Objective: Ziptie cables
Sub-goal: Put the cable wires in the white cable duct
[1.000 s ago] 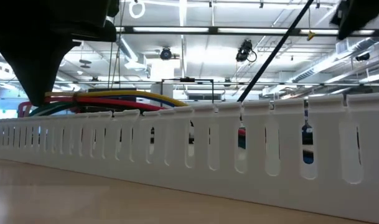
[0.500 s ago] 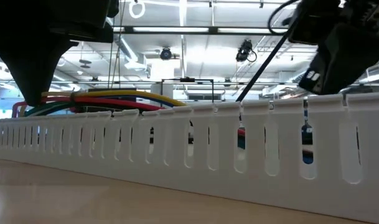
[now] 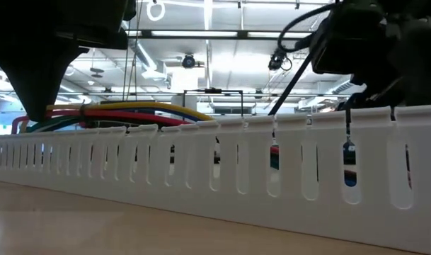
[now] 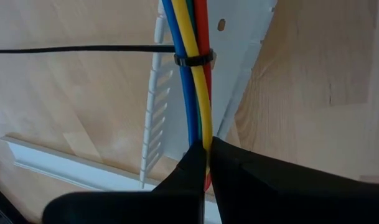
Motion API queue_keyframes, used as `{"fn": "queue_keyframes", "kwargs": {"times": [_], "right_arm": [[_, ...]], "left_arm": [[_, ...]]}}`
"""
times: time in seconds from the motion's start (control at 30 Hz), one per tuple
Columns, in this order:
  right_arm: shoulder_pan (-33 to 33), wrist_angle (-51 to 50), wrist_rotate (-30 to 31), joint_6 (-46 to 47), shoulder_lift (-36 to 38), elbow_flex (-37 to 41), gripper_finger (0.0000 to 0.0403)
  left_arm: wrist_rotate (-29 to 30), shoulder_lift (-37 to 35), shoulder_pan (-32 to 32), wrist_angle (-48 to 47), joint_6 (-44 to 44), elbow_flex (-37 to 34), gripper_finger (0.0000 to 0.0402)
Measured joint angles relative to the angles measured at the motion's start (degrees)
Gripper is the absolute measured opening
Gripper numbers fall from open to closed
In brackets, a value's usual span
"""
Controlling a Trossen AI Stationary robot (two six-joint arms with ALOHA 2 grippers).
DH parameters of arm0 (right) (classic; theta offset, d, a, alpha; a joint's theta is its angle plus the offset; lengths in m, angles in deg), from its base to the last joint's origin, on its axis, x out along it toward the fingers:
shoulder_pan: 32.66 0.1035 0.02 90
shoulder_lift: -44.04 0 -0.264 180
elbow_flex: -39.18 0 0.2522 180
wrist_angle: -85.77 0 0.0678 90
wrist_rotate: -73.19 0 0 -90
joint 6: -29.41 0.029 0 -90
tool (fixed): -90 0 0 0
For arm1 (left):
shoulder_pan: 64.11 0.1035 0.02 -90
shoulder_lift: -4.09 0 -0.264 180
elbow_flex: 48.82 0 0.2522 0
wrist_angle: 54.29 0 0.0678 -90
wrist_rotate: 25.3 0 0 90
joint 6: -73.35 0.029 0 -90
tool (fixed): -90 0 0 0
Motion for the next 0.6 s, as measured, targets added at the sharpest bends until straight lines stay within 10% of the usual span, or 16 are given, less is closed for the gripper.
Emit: {"fn": "queue_keyframes", "kwargs": {"times": [0.37,0.6], "right_arm": [[9.3,-1.2,15.7,-4.1,-9.4,-4.5,0.023],[12.0,-2.7,21.9,-0.4,-10.3,-4.6,0.0148]], "left_arm": [[-0.7,0.0,0.0,0.1,-1.0,0.0,0.0],[-0.8,0.0,0.0,0.0,-1.4,0.0,0.0]]}}
